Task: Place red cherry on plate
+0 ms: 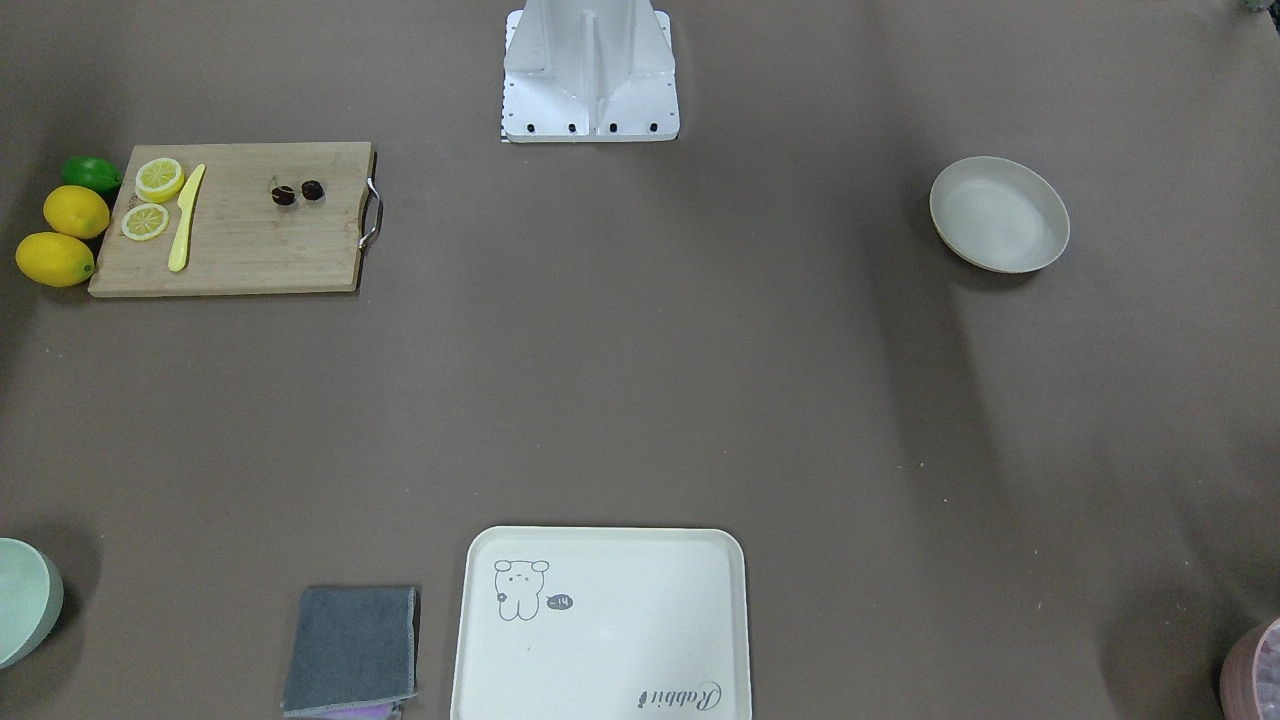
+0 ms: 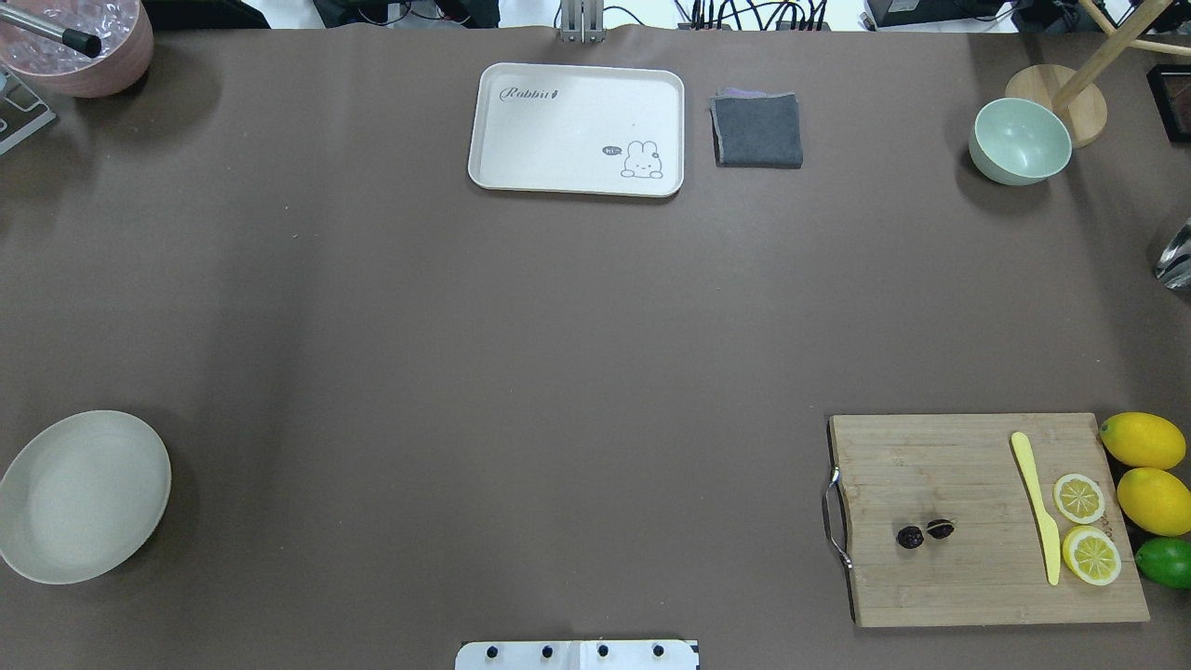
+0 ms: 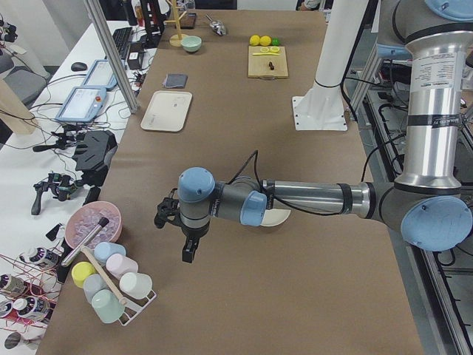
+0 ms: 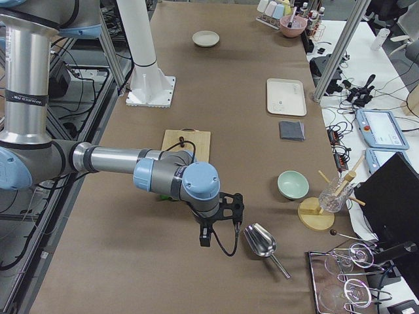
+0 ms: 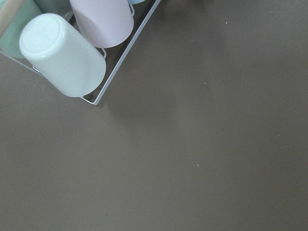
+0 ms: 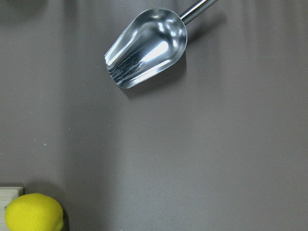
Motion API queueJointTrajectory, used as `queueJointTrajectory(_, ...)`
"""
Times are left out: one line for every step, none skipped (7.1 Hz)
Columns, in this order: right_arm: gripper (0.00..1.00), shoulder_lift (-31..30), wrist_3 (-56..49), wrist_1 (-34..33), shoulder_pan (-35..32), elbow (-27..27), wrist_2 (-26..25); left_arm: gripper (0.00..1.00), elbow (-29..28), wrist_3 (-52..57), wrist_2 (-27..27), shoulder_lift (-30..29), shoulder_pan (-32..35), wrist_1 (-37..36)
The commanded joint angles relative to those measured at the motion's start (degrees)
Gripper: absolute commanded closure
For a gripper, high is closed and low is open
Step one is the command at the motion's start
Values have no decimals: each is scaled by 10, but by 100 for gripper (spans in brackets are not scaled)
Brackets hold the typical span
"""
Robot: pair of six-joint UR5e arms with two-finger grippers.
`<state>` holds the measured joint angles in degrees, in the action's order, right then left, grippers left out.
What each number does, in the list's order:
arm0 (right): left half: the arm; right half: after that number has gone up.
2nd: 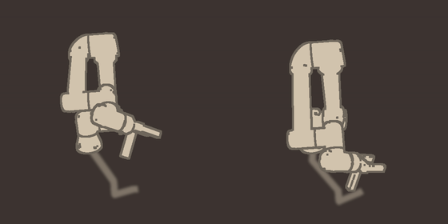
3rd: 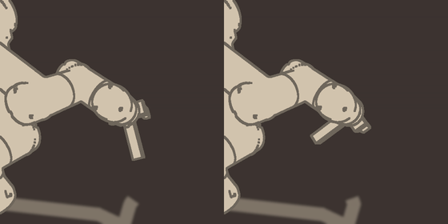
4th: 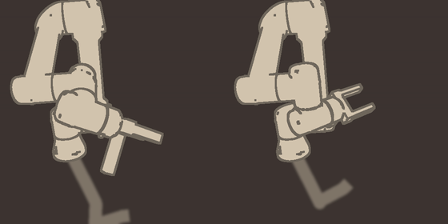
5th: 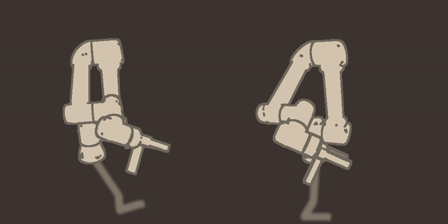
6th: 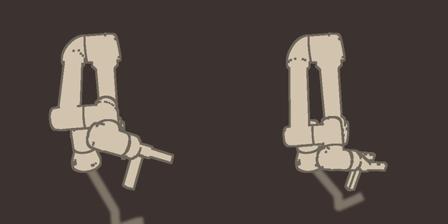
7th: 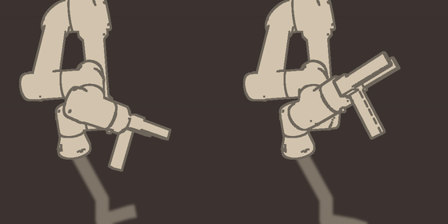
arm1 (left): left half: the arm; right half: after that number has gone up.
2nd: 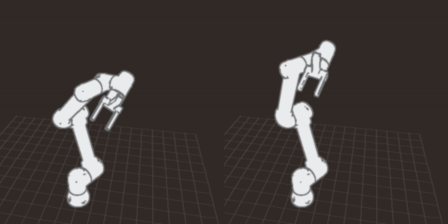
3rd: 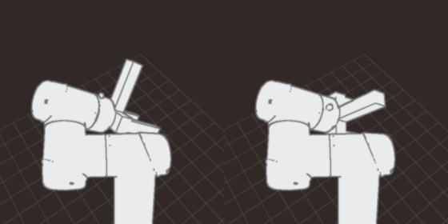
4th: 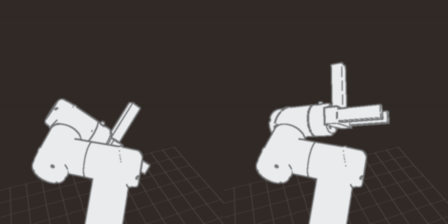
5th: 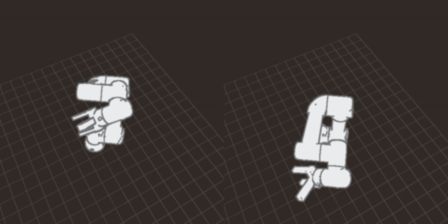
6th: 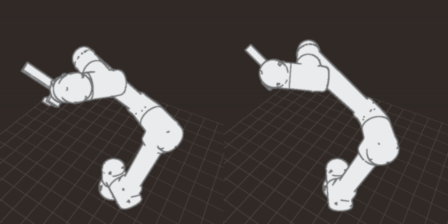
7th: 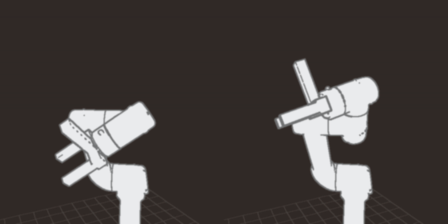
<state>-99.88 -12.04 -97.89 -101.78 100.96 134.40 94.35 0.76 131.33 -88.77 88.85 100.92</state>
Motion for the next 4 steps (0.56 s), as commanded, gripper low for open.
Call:
queueJointTrajectory(0,-3,-1,0,0,7,0,2,12,1,1,-13,-7,29)
queueJointTrajectory(0,-3,-1,0,0,7,1,2,1,-1,0,5,-11,93)
queueJointTrajectory(0,-3,-1,0,0,8,1,2,-26,0,2,17,-12,132)
queueJointTrajectory(0,-3,-1,0,0,7,0,2,-35,-1,54,18,-12,135)
